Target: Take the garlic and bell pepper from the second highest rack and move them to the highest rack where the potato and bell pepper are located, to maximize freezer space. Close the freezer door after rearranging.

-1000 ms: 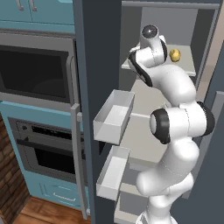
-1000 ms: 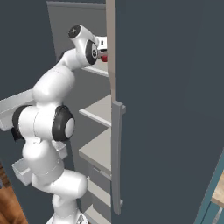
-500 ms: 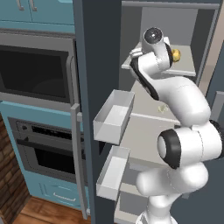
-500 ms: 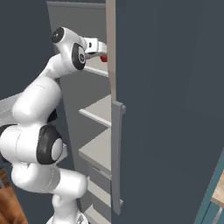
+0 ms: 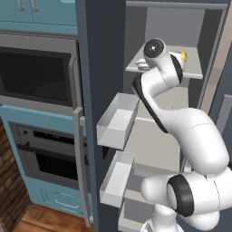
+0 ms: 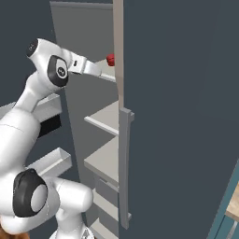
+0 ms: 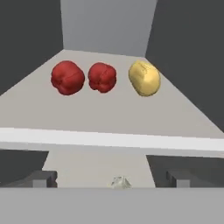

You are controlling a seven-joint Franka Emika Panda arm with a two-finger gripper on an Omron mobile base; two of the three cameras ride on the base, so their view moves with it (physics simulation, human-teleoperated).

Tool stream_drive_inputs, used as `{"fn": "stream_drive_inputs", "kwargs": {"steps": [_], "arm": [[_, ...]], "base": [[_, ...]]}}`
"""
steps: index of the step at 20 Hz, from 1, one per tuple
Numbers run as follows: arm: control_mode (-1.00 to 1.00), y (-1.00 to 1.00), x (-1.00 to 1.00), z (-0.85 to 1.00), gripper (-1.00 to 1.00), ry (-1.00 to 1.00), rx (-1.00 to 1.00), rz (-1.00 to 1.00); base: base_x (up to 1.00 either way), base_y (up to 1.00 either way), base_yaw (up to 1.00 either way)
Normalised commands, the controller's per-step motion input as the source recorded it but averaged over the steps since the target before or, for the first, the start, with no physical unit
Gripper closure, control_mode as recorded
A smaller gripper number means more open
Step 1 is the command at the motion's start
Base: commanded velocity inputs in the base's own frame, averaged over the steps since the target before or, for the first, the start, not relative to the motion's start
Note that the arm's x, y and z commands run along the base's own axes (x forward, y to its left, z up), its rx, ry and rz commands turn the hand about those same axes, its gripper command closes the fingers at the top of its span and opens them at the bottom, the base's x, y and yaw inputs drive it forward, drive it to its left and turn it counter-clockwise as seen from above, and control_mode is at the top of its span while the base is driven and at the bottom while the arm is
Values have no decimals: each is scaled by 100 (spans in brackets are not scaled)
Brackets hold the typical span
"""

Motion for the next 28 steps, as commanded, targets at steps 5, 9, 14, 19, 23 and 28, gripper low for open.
{"fn": "stream_drive_inputs", "kwargs": {"steps": [5, 9, 14, 19, 23, 28], "arm": [[-100, -2, -69, -28, -100, 6, 8, -42], [-100, -28, -39, -49, -100, 3, 0, -12], [-100, -48, -11, -42, -100, 15, 0, 0], [-100, -26, -3, -40, -100, 41, -2, 5], [-100, -12, 5, -39, -100, 35, -5, 23], [-100, -15, 20, -47, -100, 8, 0, 32]], "base": [[0, 0, 0], [0, 0, 0], [0, 0, 0], [0, 0, 0], [0, 0, 0], [0, 0, 0]]}}
